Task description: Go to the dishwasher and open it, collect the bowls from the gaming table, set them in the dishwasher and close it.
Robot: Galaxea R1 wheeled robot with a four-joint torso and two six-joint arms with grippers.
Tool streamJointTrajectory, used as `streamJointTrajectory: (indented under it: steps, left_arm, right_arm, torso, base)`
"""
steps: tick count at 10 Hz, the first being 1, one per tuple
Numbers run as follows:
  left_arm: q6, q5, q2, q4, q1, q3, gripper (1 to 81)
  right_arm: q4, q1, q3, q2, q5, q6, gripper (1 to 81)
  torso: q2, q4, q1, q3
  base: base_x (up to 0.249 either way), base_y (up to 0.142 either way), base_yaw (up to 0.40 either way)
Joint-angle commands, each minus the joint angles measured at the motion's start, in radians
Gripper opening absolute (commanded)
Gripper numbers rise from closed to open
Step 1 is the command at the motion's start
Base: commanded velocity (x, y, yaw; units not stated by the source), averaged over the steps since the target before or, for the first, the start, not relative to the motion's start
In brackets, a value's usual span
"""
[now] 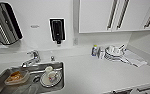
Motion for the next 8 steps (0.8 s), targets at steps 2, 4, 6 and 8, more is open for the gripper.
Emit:
streamJointTrajectory:
  steps: [2, 4, 6, 8]
  left_arm:
    - [0.002, 0.015, -0.046, 0.020, -0.064, 0.041, 81.1]
    - [0.002, 0.015, -0.044, 0.020, -0.064, 0.041, 81.1]
    - [0.003, 0.015, -0.043, 0.020, -0.064, 0.041, 81.1]
    - [0.003, 0.017, -0.041, 0.020, -0.064, 0.039, 81.1]
  right_arm:
    - [-0.023, 0.045, 0.008, -0.058, -0.181, -0.012, 81.1]
    - [-0.024, 0.043, 0.009, -0.058, -0.179, -0.012, 81.1]
    - [-0.026, 0.036, 0.003, -0.047, -0.179, -0.012, 81.1]
    - [-0.026, 0.016, -0.049, 0.014, -0.173, -0.014, 81.1]
  torso:
    - [0.001, 0.000, 0.001, 0.000]
    - [0.000, 0.000, 0.001, 0.000]
    - [0.000, 0.000, 0.001, 0.000]
    - [0.000, 0.000, 0.001, 0.000]
  base:
    - [-0.065, 0.000, 0.000]
    - [-0.067, 0.000, 0.000]
    - [-0.066, 0.000, 0.000]
    - [-0.067, 0.000, 0.000]
